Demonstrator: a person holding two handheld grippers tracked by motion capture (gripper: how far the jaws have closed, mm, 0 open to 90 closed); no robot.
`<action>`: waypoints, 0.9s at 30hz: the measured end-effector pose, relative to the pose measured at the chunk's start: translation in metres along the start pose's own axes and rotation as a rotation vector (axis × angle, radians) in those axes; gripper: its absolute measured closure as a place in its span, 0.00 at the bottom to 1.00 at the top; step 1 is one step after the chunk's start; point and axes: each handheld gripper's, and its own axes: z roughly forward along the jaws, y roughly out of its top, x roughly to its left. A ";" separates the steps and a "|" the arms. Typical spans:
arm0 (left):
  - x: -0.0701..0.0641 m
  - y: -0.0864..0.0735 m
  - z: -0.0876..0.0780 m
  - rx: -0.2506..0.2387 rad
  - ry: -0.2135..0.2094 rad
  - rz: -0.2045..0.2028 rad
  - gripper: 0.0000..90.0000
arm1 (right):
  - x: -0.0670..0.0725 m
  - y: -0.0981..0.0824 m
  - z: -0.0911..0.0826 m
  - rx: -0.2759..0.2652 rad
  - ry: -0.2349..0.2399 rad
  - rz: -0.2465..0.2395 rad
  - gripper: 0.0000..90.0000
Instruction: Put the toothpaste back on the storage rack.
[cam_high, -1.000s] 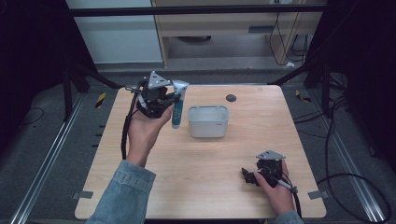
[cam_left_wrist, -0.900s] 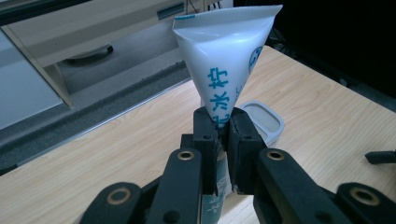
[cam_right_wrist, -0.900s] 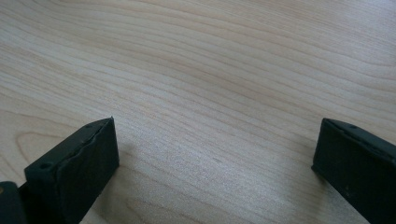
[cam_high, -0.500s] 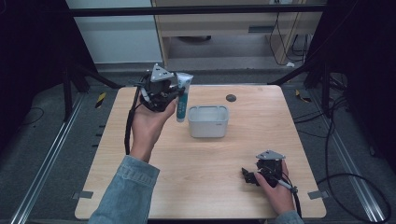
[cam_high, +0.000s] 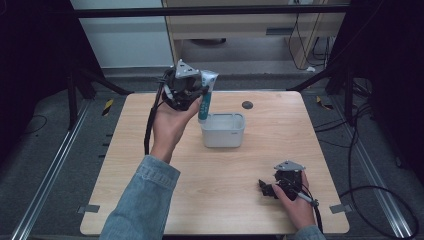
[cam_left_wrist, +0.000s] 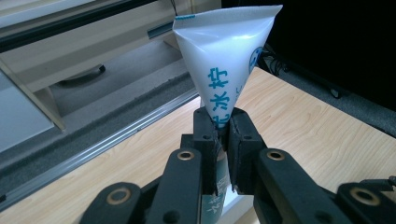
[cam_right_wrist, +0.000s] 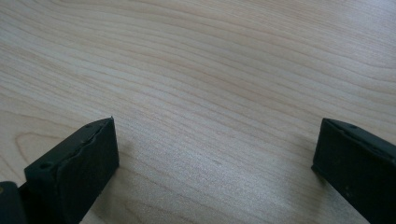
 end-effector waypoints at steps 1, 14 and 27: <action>0.000 0.002 0.002 -0.002 -0.002 0.001 0.92 | 0.000 0.000 0.000 0.000 0.002 0.001 0.00; 0.004 0.012 0.027 -0.007 -0.015 -0.001 0.92 | -0.001 0.000 0.001 -0.002 0.001 -0.006 0.00; 0.008 0.016 0.037 -0.032 -0.026 -0.006 0.92 | -0.001 0.001 0.001 -0.003 0.001 -0.008 0.00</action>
